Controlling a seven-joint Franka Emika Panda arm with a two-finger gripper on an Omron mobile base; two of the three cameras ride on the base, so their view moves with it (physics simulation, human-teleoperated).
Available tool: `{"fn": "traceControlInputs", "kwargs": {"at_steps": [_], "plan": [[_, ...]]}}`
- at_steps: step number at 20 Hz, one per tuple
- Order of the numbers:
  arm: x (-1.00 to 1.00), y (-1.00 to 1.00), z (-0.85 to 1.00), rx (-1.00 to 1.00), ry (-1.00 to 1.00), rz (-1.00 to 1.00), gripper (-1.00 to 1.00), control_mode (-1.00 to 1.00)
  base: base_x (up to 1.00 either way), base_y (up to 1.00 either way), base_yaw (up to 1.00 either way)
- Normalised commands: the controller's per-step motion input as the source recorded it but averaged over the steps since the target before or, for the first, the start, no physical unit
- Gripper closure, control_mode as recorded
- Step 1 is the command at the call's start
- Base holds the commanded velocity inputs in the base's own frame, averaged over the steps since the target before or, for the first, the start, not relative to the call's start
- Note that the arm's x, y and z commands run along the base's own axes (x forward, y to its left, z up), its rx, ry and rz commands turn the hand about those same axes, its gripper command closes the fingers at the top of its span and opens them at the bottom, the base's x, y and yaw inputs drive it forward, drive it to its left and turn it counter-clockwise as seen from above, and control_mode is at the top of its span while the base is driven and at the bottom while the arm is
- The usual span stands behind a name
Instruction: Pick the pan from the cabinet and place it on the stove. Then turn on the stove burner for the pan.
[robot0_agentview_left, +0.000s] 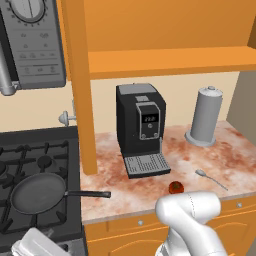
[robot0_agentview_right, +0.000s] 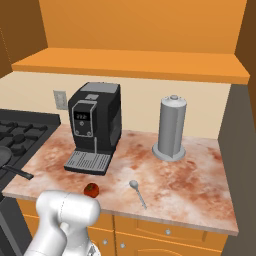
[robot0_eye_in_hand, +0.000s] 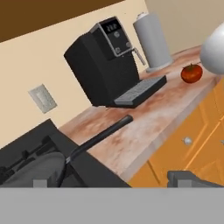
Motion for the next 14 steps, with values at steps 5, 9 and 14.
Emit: {"fn": "traceControlInputs", "kwargs": {"at_steps": [5,9,14], "plan": [[0.0,0.37,-0.02,-0.1,-0.09,0.1,-1.0,-1.0,0.0,0.0,0.0],[0.0,0.25,-0.07,-0.08,-0.09,0.08,-1.0,-1.0,0.0,0.0,0.0],[0.0,0.03,-0.13,-0.06,-0.11,0.02,-1.0,-1.0,0.0,0.0,0.0]]}}
